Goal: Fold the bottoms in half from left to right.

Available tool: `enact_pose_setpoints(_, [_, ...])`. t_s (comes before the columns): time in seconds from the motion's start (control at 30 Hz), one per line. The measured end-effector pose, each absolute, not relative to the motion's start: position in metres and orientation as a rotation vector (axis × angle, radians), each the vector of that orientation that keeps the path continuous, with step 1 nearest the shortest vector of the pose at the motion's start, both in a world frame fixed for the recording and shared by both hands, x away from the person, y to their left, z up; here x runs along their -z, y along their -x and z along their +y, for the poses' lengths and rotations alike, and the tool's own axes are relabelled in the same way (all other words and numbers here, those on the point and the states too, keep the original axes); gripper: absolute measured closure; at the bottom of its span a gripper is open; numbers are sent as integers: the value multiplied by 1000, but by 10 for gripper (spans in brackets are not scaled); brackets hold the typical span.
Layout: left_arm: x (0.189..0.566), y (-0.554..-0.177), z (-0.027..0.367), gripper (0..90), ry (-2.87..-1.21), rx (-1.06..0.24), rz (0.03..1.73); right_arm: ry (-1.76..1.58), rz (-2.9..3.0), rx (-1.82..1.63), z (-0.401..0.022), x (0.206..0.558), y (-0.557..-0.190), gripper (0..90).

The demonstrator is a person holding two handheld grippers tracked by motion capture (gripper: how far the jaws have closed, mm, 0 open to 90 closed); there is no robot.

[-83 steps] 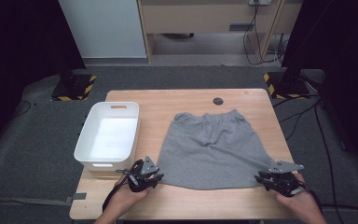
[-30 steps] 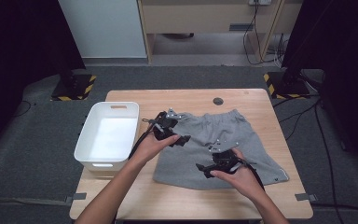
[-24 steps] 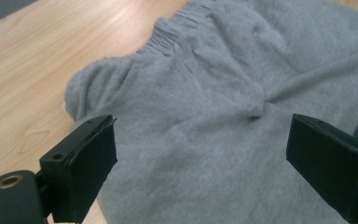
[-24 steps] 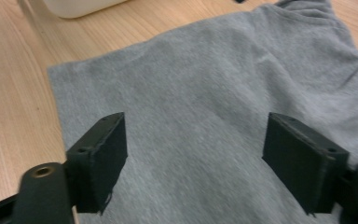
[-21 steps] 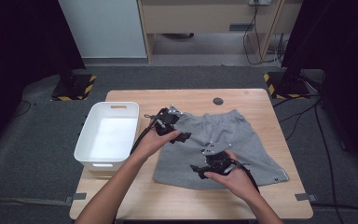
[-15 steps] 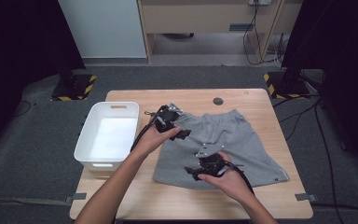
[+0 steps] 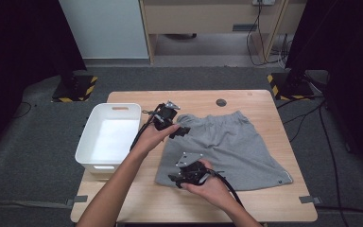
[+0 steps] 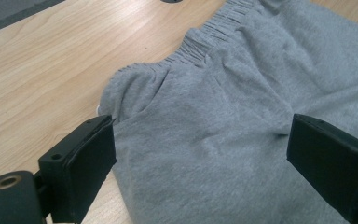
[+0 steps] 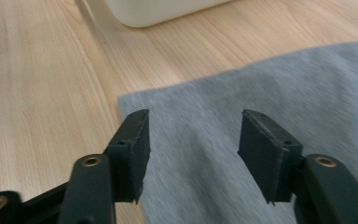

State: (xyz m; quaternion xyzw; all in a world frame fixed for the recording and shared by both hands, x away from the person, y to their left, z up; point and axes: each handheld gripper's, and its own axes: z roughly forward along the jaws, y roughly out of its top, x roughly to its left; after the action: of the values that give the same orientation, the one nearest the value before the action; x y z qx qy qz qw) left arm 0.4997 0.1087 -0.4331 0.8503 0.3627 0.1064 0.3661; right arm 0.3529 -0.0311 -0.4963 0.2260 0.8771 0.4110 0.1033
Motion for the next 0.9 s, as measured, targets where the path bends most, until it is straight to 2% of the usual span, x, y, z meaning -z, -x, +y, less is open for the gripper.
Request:
enact_pose_setpoints(0.17, [431, -498, 107, 72, -2177, -272, 919, -650, 2583, -1222, -16, 498, -352, 501])
enact_pose_setpoints(0.33, [431, -497, 107, 72, -2181, -282, 924, -650, 2594, -1229, -2, 504, -352, 498])
enact_pose_setpoints(0.67, [431, -498, 110, 73, -2194, -306, 943, -703, 2622, -1191, 19, 522, -354, 339])
enact_pose_setpoints(0.9, [430, -498, 112, 75, -2192, -317, 951, -714, 2640, -1145, 29, 528, -356, 326])
